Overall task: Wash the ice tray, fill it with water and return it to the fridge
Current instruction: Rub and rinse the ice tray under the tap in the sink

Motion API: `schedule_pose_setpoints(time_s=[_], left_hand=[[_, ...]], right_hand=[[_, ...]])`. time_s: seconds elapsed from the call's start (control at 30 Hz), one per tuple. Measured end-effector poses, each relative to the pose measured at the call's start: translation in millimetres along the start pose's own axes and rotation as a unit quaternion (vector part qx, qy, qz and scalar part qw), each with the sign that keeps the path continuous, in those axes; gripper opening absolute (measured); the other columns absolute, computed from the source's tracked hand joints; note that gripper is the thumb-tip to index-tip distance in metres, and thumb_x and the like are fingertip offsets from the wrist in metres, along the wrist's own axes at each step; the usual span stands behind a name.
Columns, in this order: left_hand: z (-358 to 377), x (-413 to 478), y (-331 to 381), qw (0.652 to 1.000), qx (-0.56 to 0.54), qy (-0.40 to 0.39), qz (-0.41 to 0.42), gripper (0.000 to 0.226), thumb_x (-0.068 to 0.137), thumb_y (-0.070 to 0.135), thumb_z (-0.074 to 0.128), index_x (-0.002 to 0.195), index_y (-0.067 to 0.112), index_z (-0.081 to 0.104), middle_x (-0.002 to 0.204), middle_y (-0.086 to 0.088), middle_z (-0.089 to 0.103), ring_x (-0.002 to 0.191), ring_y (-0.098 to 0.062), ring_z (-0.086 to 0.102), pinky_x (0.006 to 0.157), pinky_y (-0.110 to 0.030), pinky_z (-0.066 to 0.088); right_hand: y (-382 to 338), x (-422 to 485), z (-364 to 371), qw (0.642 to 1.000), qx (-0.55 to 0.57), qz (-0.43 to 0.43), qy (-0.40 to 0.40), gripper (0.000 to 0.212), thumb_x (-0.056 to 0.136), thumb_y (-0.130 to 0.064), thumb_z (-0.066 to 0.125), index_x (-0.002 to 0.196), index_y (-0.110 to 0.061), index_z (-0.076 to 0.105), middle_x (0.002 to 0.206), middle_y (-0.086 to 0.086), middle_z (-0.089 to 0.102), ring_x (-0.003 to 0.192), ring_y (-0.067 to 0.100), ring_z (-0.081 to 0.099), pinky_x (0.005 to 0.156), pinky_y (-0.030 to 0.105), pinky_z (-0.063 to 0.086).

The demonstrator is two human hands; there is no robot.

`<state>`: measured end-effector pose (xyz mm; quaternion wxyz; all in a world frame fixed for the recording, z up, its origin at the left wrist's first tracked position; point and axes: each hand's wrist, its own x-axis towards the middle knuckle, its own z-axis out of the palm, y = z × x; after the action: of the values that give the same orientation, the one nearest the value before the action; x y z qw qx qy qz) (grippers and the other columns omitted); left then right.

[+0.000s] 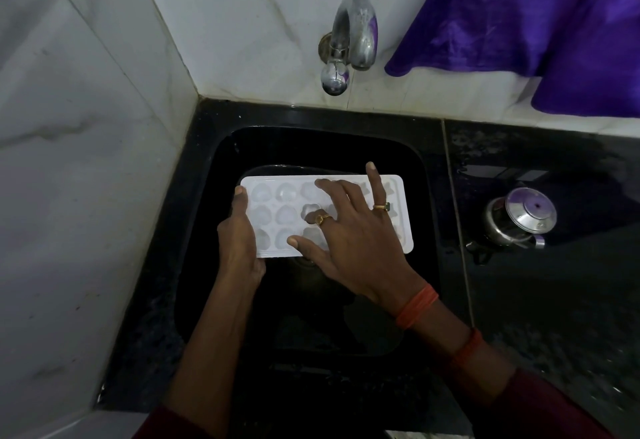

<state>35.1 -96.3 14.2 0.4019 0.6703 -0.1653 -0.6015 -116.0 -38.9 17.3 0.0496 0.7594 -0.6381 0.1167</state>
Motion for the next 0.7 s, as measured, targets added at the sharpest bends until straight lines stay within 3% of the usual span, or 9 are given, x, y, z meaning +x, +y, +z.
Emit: schedule_pose_setpoints(time_s=[0.4,0.7], left_hand=[[-3.4,-0.5,0.7,1.0,0.009,0.013,0.005,0.039,0.099,0.055,0.047,0.091,0.021,0.064,0.083,-0.001,0.071,0.067,-0.018,0.07,0.043,-0.023,0.052],[-2.9,-10.2,4.6,1.0,0.013,0.012,0.011,0.043,0.1,0.054,0.046,0.108,0.015,0.064,0.086,-0.003,0.069,0.072,-0.019,0.068,0.037,-0.02,0.048]], right_hand=[[-5.6,4.8,-0.2,1.0,0.006,0.004,0.0,0.059,0.097,-0.068,0.04,0.104,-0.025,0.078,0.142,0.007,0.058,0.133,0.025,0.053,0.125,0.06,0.002],[-4.0,5.8,-3.7,1.0,0.005,0.011,-0.014,0.059,0.097,-0.068,0.037,0.105,-0.027,0.077,0.147,0.01,0.054,0.137,0.027,0.049,0.125,0.06,0.001]])
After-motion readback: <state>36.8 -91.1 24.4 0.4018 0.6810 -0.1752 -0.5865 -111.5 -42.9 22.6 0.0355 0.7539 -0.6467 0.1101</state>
